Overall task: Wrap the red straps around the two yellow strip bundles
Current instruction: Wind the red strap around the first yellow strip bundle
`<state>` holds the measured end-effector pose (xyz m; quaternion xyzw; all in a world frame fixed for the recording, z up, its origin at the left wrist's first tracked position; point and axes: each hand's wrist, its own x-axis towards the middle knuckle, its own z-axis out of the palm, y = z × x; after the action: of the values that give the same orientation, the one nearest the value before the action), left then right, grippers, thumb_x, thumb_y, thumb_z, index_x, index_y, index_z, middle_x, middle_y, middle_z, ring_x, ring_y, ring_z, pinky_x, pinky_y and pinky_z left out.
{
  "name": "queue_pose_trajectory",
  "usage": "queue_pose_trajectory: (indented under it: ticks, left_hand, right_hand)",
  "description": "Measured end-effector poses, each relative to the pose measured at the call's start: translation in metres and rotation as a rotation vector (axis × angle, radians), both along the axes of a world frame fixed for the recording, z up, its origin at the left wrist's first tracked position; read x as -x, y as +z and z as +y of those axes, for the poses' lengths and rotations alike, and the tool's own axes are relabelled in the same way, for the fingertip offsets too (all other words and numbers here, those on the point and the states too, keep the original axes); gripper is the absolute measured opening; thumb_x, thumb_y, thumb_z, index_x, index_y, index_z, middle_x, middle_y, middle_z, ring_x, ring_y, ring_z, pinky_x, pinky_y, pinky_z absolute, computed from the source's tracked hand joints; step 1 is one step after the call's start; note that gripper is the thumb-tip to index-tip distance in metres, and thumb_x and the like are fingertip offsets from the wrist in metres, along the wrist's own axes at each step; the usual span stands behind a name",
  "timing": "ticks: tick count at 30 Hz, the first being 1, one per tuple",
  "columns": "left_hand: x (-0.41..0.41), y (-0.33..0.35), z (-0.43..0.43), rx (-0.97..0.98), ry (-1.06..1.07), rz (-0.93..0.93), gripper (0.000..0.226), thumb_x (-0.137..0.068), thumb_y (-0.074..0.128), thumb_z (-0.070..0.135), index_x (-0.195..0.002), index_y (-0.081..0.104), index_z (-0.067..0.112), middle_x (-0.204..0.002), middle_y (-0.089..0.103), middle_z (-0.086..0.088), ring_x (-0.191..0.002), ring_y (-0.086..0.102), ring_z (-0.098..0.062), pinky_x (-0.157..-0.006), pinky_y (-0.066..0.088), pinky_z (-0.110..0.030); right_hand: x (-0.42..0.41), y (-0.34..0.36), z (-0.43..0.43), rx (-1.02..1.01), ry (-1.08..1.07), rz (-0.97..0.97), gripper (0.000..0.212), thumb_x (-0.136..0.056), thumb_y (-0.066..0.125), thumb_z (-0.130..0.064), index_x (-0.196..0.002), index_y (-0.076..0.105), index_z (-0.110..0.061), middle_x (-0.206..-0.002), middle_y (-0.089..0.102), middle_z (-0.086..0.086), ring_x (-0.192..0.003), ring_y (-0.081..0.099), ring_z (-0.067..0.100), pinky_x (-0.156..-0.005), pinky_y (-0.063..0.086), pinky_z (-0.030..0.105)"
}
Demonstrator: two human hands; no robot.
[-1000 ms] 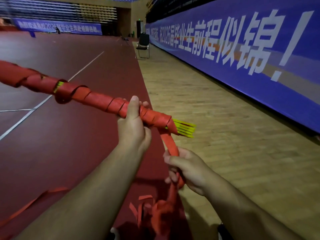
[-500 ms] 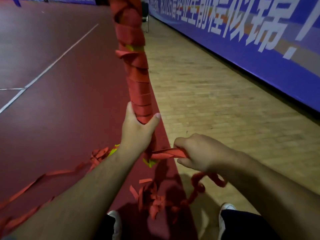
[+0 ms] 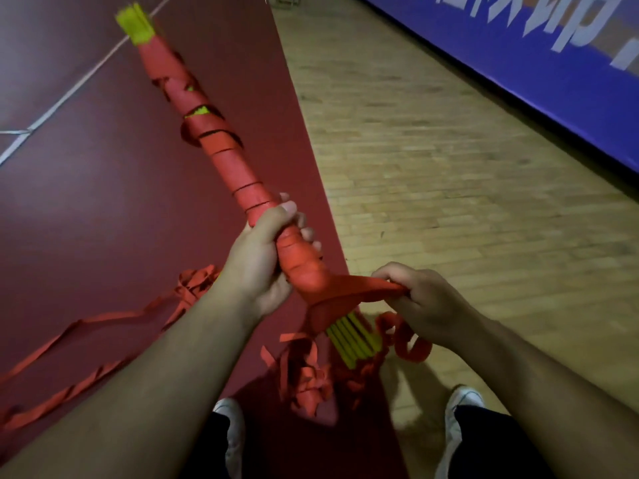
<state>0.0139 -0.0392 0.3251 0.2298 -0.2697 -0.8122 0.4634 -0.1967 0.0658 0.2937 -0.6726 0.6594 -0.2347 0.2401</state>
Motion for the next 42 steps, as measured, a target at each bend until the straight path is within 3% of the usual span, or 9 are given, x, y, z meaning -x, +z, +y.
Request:
queue_pose_trajectory:
  ticks: [3,5,9,13,20,28,33,36,42]
  left_hand:
    - [0.009,0.003,0.002,-0.166,0.026,0.054,0.014,-0.092,0.058,0.022,-0.079,0.062,0.019,-0.072,0.053,0.001,-0.064,0.053,-0.011,-0.071,0.050,-0.029]
    - [0.014,0.002,0.001,-0.272,0.108,0.055,0.028,-0.097,0.056,0.027,-0.073,0.066,0.016,-0.073,0.063,0.000,-0.071,0.064,-0.013,-0.081,0.052,-0.032]
    - [0.016,-0.008,-0.005,-0.345,0.183,-0.033,0.023,-0.096,0.052,0.042,-0.098,0.055,0.020,-0.098,0.076,-0.004,-0.092,0.072,-0.019,-0.097,0.050,-0.037]
    - [0.020,-0.014,-0.005,-0.335,0.134,-0.203,0.037,-0.094,0.048,0.054,-0.086,0.059,0.020,-0.073,0.067,0.002,-0.067,0.060,-0.011,-0.069,0.046,-0.024]
    - [0.030,-0.031,0.018,-0.346,-0.144,-0.303,0.070,-0.085,0.044,0.074,-0.099,0.074,0.013,-0.078,0.057,-0.005,-0.066,0.052,-0.017,-0.058,0.043,-0.016]
    - [0.026,-0.061,0.022,-0.146,-0.611,-0.701,0.071,-0.099,0.018,0.065,-0.081,0.063,0.014,-0.075,0.057,-0.007,-0.060,0.049,-0.018,-0.053,0.037,-0.026]
    - [0.000,-0.098,0.024,0.657,-0.725,-1.381,0.009,-0.090,0.063,0.025,-0.094,0.055,0.022,-0.087,0.060,0.002,-0.077,0.057,-0.014,-0.062,0.042,-0.019]
    - [0.005,-0.098,0.030,0.846,-0.756,-1.209,0.060,-0.075,0.084,0.022,-0.124,0.049,0.027,-0.113,0.056,0.022,-0.103,0.053,0.011,-0.084,0.038,-0.005]
    - [0.015,-0.083,0.041,0.724,-0.625,-0.803,0.033,-0.076,0.073,-0.010,-0.093,0.067,0.018,-0.085,0.072,0.018,-0.081,0.064,0.005,-0.074,0.049,-0.015]
  right_hand:
    - [-0.018,-0.012,-0.004,-0.065,-0.050,-0.298,0.018,-0.084,0.058,-0.044,-0.096,0.069,-0.052,-0.087,0.072,-0.019,-0.095,0.070,0.013,-0.091,0.055,0.037]
    - [-0.029,-0.025,-0.003,-0.104,-0.055,-0.380,0.033,-0.093,0.063,-0.019,-0.122,0.068,-0.034,-0.087,0.067,-0.029,-0.088,0.065,-0.010,-0.096,0.052,0.028]
    - [-0.043,-0.028,0.000,0.171,-0.208,-0.302,0.027,-0.078,0.085,-0.035,-0.082,0.058,-0.037,-0.059,0.056,-0.029,-0.058,0.055,-0.011,-0.062,0.040,0.007]
    - [-0.041,-0.013,0.000,0.290,-0.213,-0.387,0.051,-0.056,0.075,-0.074,-0.077,0.049,-0.036,-0.060,0.051,-0.016,-0.054,0.046,0.002,-0.053,0.036,0.013]
    - [-0.046,0.001,-0.008,0.334,-0.092,-0.817,0.071,-0.056,0.086,-0.067,-0.102,0.065,-0.017,-0.081,0.070,-0.013,-0.076,0.064,0.004,-0.071,0.050,0.021]
    - [-0.041,0.032,-0.002,0.418,-0.108,-0.630,0.040,-0.063,0.090,-0.036,-0.096,0.066,-0.036,-0.088,0.074,-0.015,-0.084,0.071,0.005,-0.074,0.056,0.025]
    - [-0.025,0.025,0.003,0.331,-0.178,-0.509,0.040,-0.068,0.078,-0.055,-0.098,0.067,-0.033,-0.088,0.072,-0.004,-0.082,0.069,0.019,-0.074,0.056,0.044]
    - [-0.026,0.027,0.009,0.226,-0.075,-0.593,0.038,-0.066,0.080,-0.050,-0.099,0.068,-0.038,-0.094,0.074,-0.008,-0.089,0.071,0.014,-0.080,0.059,0.041]
    - [-0.026,0.040,0.009,0.315,-0.078,-0.652,0.050,-0.061,0.074,-0.076,-0.099,0.068,-0.045,-0.092,0.074,-0.011,-0.089,0.070,0.003,-0.076,0.055,0.024]
